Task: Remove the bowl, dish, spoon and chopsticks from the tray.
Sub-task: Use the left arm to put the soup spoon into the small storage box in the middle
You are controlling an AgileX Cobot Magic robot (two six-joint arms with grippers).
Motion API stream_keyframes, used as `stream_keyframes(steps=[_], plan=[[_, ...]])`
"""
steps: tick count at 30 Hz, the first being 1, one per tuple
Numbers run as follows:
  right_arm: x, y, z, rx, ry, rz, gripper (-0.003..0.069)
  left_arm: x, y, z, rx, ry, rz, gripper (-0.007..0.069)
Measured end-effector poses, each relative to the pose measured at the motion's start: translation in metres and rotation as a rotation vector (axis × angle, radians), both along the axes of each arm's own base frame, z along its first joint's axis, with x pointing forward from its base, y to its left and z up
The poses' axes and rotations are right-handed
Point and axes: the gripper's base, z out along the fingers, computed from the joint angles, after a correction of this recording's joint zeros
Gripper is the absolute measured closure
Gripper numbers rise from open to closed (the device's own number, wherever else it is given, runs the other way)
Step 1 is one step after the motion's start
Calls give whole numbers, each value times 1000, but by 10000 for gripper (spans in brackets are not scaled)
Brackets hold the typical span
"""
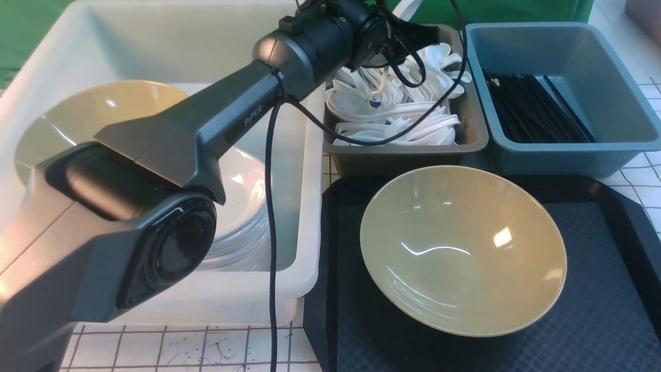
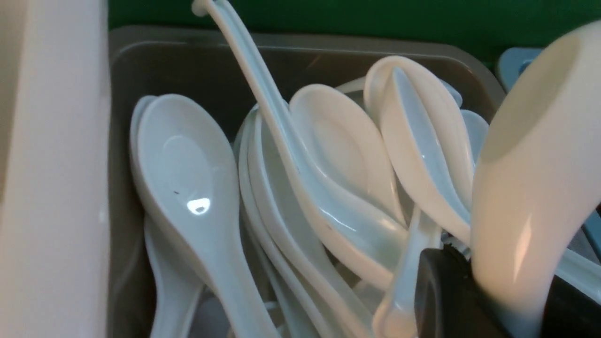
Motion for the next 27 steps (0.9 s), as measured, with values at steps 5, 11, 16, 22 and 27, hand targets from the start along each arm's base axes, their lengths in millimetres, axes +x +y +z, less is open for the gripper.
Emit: stream_keyframes(steps=[5, 11, 16, 22, 27], plan=[[-2, 2, 0, 5, 12, 27, 510, -1, -1, 0, -3, -1, -2, 517], [-5, 4, -1, 16, 31, 59, 508, -1, -1, 0, -5, 0, -3, 475], [-6, 6, -1, 20, 41, 81, 508, -1, -1, -1, 9, 3, -6, 437], [-7, 6, -1, 19, 42, 93, 508, -2, -1, 1, -1, 12, -8, 329], [-7, 7, -1, 21, 45, 99, 507, -2, -1, 1, 8, 9, -16, 298]])
